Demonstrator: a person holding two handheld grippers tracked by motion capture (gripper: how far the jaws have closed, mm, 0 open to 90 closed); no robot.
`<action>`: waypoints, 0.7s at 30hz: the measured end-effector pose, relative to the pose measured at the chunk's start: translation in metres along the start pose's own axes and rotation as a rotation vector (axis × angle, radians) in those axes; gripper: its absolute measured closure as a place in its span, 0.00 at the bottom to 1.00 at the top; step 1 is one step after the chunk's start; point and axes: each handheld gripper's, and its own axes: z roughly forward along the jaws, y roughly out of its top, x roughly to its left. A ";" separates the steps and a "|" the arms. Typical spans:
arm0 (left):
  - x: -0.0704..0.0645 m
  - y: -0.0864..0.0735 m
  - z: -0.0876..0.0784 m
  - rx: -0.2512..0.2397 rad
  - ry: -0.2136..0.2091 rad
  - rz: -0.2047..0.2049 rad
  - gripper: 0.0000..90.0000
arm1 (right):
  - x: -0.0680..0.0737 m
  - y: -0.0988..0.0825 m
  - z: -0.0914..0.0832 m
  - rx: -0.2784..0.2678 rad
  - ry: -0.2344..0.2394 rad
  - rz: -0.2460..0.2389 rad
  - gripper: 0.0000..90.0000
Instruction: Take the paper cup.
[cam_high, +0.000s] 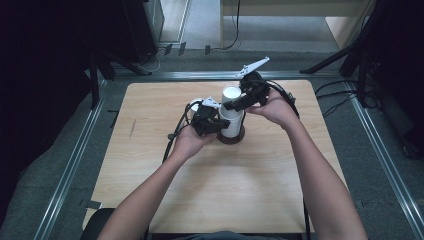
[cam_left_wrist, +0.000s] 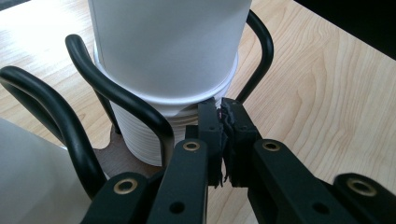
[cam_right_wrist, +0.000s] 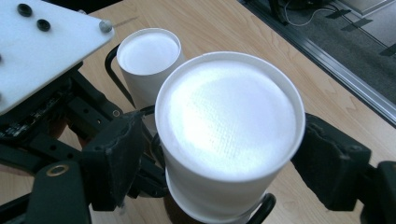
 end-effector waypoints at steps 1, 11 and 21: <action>0.000 0.000 0.000 0.000 -0.002 -0.002 0.97 | 0.001 0.001 0.001 0.003 -0.006 -0.009 0.23; 0.001 -0.001 -0.001 -0.002 0.003 0.005 0.97 | -0.003 0.004 0.005 0.022 -0.010 0.010 0.33; 0.000 -0.001 0.000 -0.007 0.003 -0.001 0.97 | -0.002 0.008 -0.003 0.019 -0.012 0.006 0.35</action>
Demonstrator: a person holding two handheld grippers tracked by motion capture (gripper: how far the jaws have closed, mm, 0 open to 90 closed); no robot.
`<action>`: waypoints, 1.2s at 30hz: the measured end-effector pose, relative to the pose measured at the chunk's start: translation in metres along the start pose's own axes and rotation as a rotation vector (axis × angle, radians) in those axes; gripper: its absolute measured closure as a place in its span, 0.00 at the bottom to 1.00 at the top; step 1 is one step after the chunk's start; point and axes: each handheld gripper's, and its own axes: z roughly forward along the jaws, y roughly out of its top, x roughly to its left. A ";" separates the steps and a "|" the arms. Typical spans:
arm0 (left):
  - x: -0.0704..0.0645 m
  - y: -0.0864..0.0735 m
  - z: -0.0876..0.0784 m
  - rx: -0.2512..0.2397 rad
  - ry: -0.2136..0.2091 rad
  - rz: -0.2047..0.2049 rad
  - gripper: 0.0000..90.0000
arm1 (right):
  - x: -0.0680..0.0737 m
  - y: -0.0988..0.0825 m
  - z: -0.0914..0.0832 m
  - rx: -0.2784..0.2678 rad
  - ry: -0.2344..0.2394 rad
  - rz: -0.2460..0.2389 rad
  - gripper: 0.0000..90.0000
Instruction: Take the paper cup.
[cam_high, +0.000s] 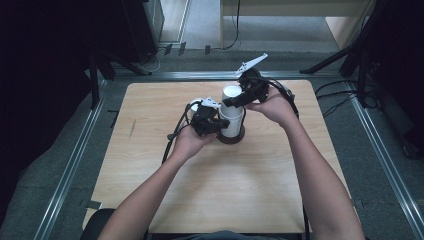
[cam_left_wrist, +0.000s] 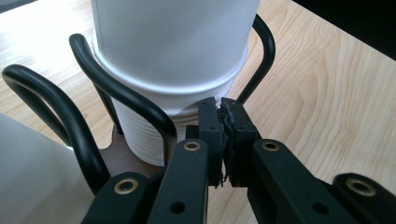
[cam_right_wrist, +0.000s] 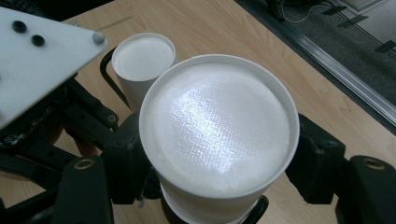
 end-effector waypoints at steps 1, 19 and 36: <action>0.000 0.000 0.000 -0.001 0.000 0.000 0.97 | 0.000 0.001 -0.002 -0.001 -0.001 -0.002 0.35; 0.001 -0.002 0.000 -0.011 -0.006 -0.001 0.96 | 0.007 0.026 -0.046 -0.048 0.002 -0.005 0.35; 0.000 -0.003 0.000 0.004 -0.023 0.014 0.91 | 0.035 0.014 -0.089 -0.035 0.012 -0.064 0.35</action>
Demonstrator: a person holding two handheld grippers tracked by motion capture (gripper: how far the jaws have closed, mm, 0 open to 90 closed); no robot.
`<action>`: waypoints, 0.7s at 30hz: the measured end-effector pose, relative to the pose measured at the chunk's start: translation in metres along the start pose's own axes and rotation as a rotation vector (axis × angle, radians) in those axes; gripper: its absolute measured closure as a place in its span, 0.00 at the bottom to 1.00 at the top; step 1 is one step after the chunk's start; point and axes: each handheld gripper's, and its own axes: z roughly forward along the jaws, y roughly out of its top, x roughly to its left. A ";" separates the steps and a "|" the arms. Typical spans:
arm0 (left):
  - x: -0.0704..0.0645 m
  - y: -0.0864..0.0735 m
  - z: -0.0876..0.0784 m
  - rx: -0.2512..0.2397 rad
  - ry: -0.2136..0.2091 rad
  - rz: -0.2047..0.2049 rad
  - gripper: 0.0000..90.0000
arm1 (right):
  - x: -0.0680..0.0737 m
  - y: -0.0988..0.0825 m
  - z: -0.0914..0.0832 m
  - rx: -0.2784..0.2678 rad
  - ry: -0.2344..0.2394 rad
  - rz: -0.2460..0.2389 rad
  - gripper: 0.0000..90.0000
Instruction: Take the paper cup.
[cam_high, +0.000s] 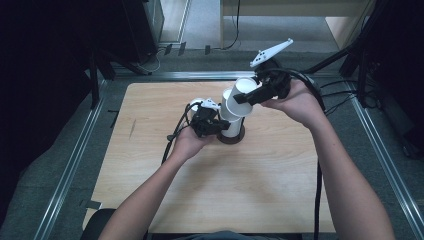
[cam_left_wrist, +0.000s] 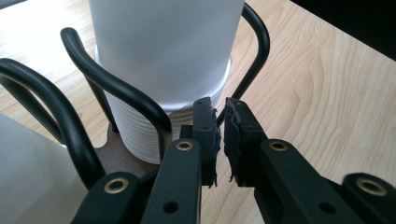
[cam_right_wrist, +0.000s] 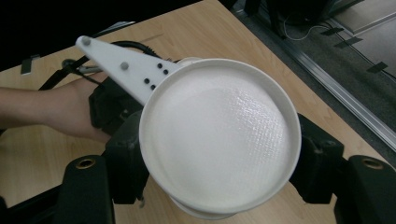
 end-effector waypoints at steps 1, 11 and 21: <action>0.000 0.000 0.000 0.002 -0.009 -0.002 0.90 | 0.002 -0.002 -0.002 0.003 0.004 -0.002 0.35; -0.003 -0.004 -0.004 0.020 -0.068 0.023 0.84 | 0.015 -0.044 -0.008 0.004 0.038 0.015 0.35; -0.006 -0.015 -0.017 0.023 -0.101 0.046 0.71 | 0.027 -0.081 -0.003 0.014 0.067 0.013 0.36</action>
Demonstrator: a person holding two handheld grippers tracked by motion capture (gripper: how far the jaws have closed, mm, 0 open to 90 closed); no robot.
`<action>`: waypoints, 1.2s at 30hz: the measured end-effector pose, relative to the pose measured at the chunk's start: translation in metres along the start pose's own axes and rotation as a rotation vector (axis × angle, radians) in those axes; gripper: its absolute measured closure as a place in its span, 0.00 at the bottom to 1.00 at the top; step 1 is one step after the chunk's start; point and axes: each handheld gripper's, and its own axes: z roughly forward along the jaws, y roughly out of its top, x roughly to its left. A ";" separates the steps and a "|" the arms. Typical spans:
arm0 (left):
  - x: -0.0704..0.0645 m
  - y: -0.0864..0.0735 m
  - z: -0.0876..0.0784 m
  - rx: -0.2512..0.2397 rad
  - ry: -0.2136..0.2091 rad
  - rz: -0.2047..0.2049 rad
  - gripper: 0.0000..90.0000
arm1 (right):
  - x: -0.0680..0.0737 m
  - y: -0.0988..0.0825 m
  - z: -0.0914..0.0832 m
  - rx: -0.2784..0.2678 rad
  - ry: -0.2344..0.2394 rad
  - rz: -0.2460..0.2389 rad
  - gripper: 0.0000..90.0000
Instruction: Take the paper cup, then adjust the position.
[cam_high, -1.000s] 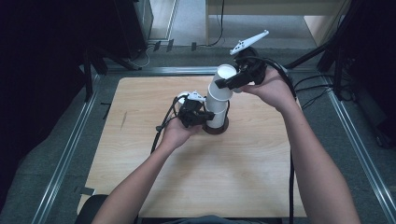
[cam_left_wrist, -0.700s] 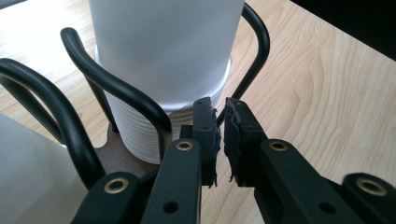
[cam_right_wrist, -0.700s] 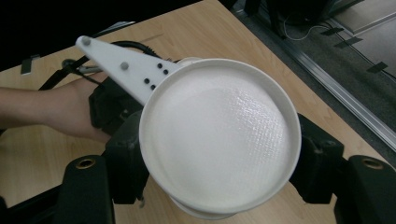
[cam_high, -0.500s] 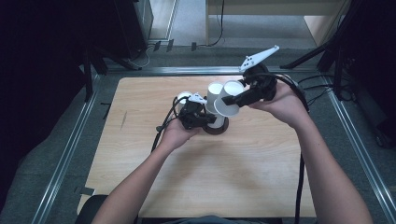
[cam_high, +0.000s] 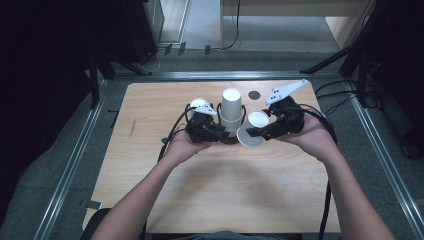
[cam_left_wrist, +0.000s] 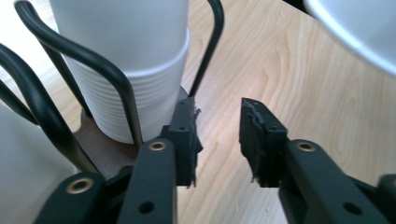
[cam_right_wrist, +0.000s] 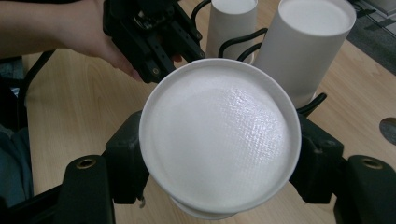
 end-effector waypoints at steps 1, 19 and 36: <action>-0.001 -0.002 -0.001 0.004 0.001 0.012 0.69 | 0.000 -0.004 0.001 -0.002 0.003 0.001 0.36; -0.007 -0.020 -0.012 0.067 -0.025 0.073 0.51 | 0.006 -0.047 0.032 -0.025 0.024 -0.005 0.35; -0.011 -0.040 -0.020 0.080 -0.148 0.091 0.18 | 0.007 -0.065 0.055 -0.044 0.057 0.004 0.35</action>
